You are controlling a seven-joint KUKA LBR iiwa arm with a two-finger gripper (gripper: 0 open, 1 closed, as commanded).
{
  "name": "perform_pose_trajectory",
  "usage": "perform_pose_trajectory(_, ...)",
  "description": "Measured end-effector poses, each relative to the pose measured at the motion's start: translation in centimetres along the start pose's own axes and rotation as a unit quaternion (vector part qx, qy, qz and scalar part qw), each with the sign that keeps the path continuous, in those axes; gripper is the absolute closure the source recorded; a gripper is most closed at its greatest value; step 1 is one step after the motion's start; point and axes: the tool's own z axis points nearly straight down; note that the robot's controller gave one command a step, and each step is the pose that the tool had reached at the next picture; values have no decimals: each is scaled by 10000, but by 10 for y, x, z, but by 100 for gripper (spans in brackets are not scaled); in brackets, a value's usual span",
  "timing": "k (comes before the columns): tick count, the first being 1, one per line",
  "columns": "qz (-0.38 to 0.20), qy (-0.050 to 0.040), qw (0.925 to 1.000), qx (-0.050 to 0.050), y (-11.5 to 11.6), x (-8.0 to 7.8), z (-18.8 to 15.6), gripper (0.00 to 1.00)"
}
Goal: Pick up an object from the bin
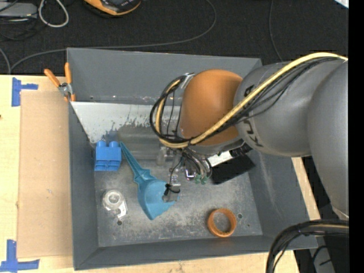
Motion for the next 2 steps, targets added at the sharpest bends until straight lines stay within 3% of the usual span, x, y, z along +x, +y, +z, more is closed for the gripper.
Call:
perform_pose_trajectory(1,1,0,10000,0,0,0,0,0)
perform_pose_trajectory(2,850,17,9964,1,-1,6,44,0)
